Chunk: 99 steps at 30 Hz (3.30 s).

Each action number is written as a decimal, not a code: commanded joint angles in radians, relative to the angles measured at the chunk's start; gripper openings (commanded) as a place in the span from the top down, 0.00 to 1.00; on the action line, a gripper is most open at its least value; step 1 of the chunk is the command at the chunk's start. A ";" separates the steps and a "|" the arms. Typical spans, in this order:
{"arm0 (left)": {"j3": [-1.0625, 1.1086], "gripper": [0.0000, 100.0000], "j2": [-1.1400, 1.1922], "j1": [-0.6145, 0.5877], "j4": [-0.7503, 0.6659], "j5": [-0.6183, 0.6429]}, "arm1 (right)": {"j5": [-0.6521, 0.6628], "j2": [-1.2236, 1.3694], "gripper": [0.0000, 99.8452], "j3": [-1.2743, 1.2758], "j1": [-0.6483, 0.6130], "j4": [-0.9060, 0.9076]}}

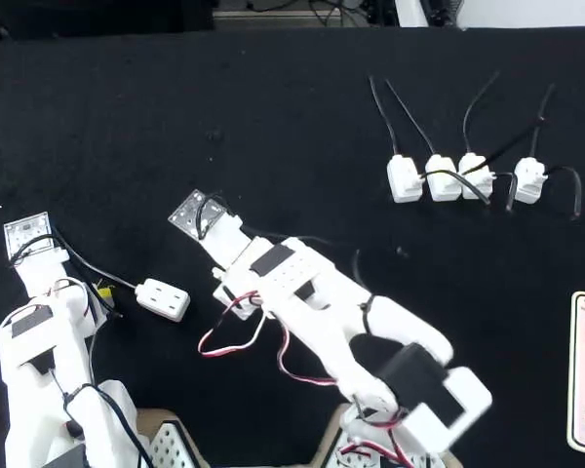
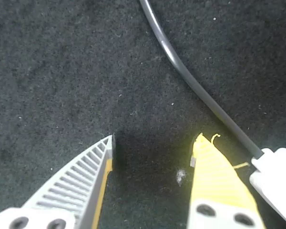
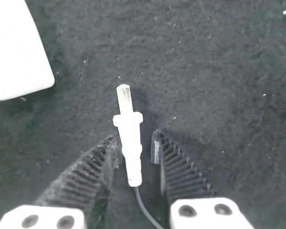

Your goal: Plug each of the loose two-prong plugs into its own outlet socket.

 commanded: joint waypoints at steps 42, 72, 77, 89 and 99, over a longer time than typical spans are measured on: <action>-0.292 0.74 -0.106 0.521 0.074 0.428 | -0.109 -0.394 0.99 0.254 0.021 -0.278; 0.087 0.74 -0.618 0.685 -0.025 0.252 | -0.242 -0.607 0.99 0.349 -0.052 -0.319; 0.087 0.74 -0.618 0.685 -0.025 0.252 | -0.241 -0.727 0.99 0.409 -0.052 -0.321; 0.087 0.74 -0.618 0.685 -0.025 0.252 | -0.247 -0.837 0.99 0.446 0.020 -0.315; 0.088 0.74 -0.617 0.685 -0.025 0.250 | -0.242 -0.935 0.99 0.479 0.020 -0.310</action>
